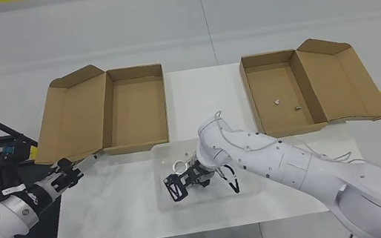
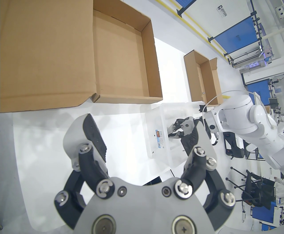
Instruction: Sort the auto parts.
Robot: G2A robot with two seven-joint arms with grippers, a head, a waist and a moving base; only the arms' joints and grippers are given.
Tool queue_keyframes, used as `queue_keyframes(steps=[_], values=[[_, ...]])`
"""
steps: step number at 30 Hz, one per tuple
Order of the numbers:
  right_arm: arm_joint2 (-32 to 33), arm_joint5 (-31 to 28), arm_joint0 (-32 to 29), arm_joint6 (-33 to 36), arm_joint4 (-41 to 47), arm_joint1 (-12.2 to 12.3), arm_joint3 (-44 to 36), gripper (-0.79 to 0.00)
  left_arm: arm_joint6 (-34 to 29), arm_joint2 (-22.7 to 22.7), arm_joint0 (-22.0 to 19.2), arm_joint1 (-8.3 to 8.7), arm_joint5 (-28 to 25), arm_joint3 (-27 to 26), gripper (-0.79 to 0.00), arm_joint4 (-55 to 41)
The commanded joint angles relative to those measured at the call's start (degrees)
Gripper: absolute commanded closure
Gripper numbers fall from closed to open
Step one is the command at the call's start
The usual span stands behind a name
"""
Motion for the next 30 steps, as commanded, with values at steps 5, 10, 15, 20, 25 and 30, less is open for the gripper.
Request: queue_keyframes(steps=[5, 10, 15, 20, 25, 30], values=[[0.0, 0.0, 0.05, 0.01, -0.15, 0.09, 0.08, 0.0, 0.0, 0.0, 0.0, 0.0, 0.0, 0.0, -0.785, 0.0], [0.0, 0.0, 1.47, 0.0, 1.06, 0.56, -0.33, 0.0, 0.0, 0.0, 0.0, 0.0, 0.0, 0.0, -0.785, 0.0], [0.0, 0.0, 5.41, -0.01, 5.26, 2.53, -3.78, 0.0, 0.0, 0.0, 0.0, 0.0, 0.0, 0.0, -0.785, 0.0], [0.27, 0.0, 10.82, -2.31, 8.54, 5.28, -6.97, 0.0, 0.31, 0.04, 0.03, -0.01, -0.01, 0.03, -0.785, 0.0], [3.99, 4.07, 12.48, -3.72, 3.75, 7.12, -10.21, 0.0, 4.08, 0.02, 1.1, 0.08, -0.18, -0.03, -0.785, 0.3], [6.25, 8.21, 11.68, -4.24, 0.29, 8.23, -14.72, 0.0, 5.75, -1.89, 1.69, 0.31, 0.37, 0.48, -0.785, -0.82]])
